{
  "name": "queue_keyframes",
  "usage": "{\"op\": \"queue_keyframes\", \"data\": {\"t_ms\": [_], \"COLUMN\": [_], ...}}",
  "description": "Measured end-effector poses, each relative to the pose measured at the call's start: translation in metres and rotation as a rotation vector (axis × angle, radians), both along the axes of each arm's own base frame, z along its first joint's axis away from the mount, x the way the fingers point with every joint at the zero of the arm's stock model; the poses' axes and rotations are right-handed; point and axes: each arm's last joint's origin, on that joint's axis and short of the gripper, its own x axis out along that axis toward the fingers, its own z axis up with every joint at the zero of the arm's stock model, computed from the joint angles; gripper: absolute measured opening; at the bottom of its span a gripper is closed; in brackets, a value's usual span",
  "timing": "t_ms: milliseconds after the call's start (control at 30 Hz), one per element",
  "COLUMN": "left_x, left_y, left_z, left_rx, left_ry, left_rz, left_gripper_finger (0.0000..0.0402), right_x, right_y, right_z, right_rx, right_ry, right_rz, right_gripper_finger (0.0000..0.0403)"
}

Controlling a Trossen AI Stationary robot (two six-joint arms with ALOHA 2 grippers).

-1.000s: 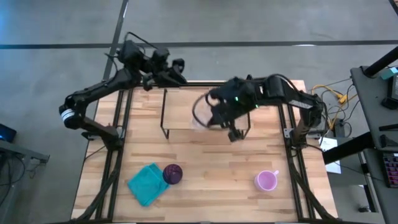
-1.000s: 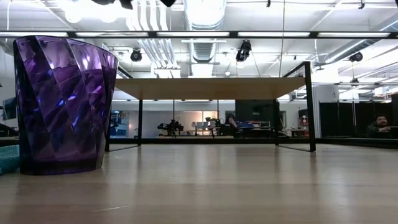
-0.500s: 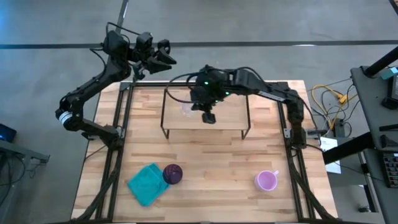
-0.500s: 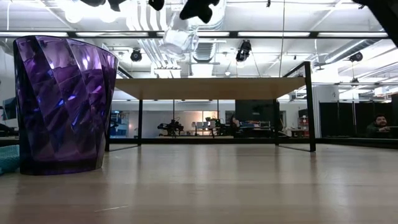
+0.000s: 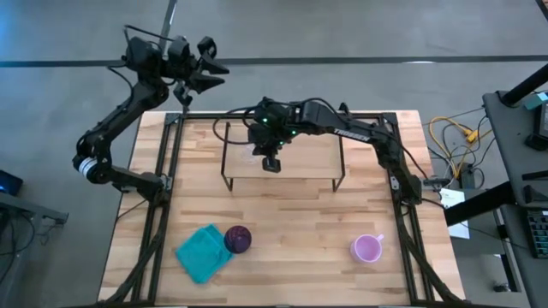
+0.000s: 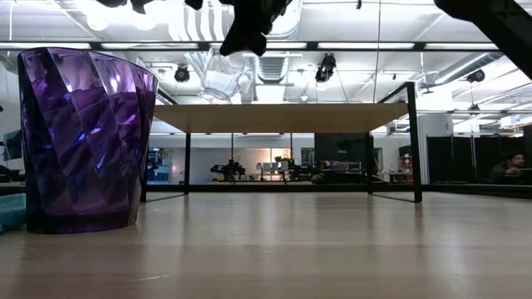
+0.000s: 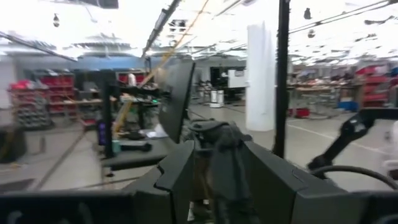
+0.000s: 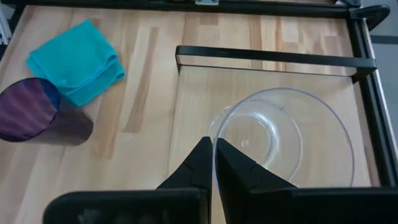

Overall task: Stack small to large cups/mugs on shelf
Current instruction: Put the transparent mug on the shelf

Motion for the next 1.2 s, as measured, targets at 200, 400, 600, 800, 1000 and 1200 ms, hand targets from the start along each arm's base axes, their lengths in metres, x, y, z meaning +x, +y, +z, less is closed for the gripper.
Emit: {"op": "queue_keyframes", "data": {"t_ms": [200,400,600,800,1000,1200], "left_x": [-0.007,-0.007,-0.007,-0.007,-0.007,-0.007], "left_y": [0.004,0.005,0.006,0.006,0.006,0.006], "left_z": [0.002,0.0,-0.001,-0.002,-0.002,-0.002], "left_rx": [0.025,0.013,0.01,0.005,0.004,0.002], "left_ry": [-0.029,-0.023,-0.021,-0.019,-0.019,-0.018], "left_rz": [0.062,0.067,0.067,0.067,0.067,0.066], "left_gripper_finger": [0.0123,0.0123,0.0123,0.0123,0.0123,0.0123], "right_x": [0.001,0.0,-0.001,-0.001,0.0,0.0], "right_y": [-0.001,-0.001,0.0,0.0,0.0,0.0], "right_z": [0.0,-0.005,-0.007,-0.01,-0.017,-0.019], "right_rx": [-0.018,-0.024,-0.028,-0.035,-0.025,-0.036], "right_ry": [-0.005,0.027,0.05,0.059,0.077,0.083], "right_rz": [-0.008,0.006,0.018,0.03,0.042,0.057], "right_gripper_finger": [0.0008,0.0008,0.0009,0.0009,0.001,0.0035]}}
